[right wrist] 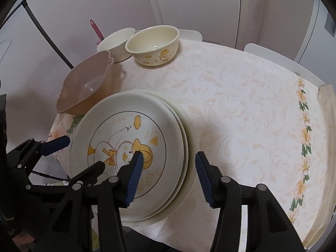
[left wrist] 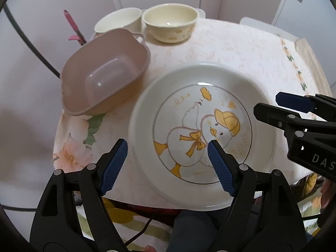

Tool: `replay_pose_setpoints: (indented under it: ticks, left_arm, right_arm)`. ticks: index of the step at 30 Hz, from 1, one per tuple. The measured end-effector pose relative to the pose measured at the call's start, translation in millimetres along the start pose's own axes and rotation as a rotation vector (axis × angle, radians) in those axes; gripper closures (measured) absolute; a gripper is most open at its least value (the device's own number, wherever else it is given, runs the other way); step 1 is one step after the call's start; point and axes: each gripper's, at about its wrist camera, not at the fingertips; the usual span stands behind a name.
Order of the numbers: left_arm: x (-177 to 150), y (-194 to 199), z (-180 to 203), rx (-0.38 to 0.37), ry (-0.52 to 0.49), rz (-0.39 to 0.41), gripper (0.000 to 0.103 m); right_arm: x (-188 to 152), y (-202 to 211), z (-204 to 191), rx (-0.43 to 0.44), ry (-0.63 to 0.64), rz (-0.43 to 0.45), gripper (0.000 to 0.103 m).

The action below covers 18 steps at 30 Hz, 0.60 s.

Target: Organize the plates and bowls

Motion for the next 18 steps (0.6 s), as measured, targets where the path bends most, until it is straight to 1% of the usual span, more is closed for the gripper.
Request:
replay_pose_setpoints:
  ticks: [2,5,7,8,9,11,12,13,14,16,17,18]
  left_arm:
    - [1.3,8.7,-7.4,-0.001,0.019,0.015,0.026]
    - [3.0,28.8,-27.1,-0.005,0.081,0.063,0.026]
    - [8.7,39.7,-48.7,-0.032,0.138,0.095,0.026]
    - [11.5,43.0,-59.4,-0.050,0.164,0.103,0.026]
    - [14.6,45.3,-72.6,-0.066,0.195,0.109,0.026]
    - [21.0,43.7,-98.2,-0.080,0.263,0.108,0.026]
    - [24.3,39.3,-113.5,-0.099,0.299,0.105,0.026]
    - [25.5,35.2,-124.3,-0.112,0.328,0.102,0.026]
    - [27.6,29.4,-135.6,-0.122,0.359,0.095,0.026]
    - [32.2,17.1,-153.0,-0.144,0.396,0.070,0.032]
    - [34.5,11.1,-158.9,-0.151,0.409,0.057,0.039]
    - [37.5,4.9,-164.6,-0.162,0.423,0.047,0.043]
  right_arm:
    - [3.9,6.7,-0.7,0.009,0.004,0.014,0.056]
    - [14.6,21.4,-3.4,0.036,0.022,0.042,0.056]
    - [25.6,32.1,-6.8,0.067,0.047,0.063,0.040]
    - [33.6,38.9,-9.6,0.090,0.063,0.084,0.015]
    - [42.0,45.2,-12.7,0.115,0.080,0.109,0.000]
    - [56.9,52.6,-18.6,0.159,0.114,0.149,0.000]
    - [65.2,52.7,-21.7,0.171,0.126,0.144,0.000]
    - [74.3,50.2,-26.8,0.176,0.141,0.120,0.000]
    - [85.8,44.1,-32.3,0.182,0.161,0.078,0.000]
    - [104.2,31.1,-39.4,0.178,0.155,0.047,0.000]
    - [113.2,22.8,-43.2,0.195,0.160,0.028,0.000]
    - [118.1,16.2,-45.7,0.214,0.166,0.008,0.000]
Point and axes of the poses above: each gripper's, at about its wrist camera, not at the fingertips, and y roughly against the way its jaws point, z to its right, x to its top, and after that the axes turned 11 degrees about -z, right-handed
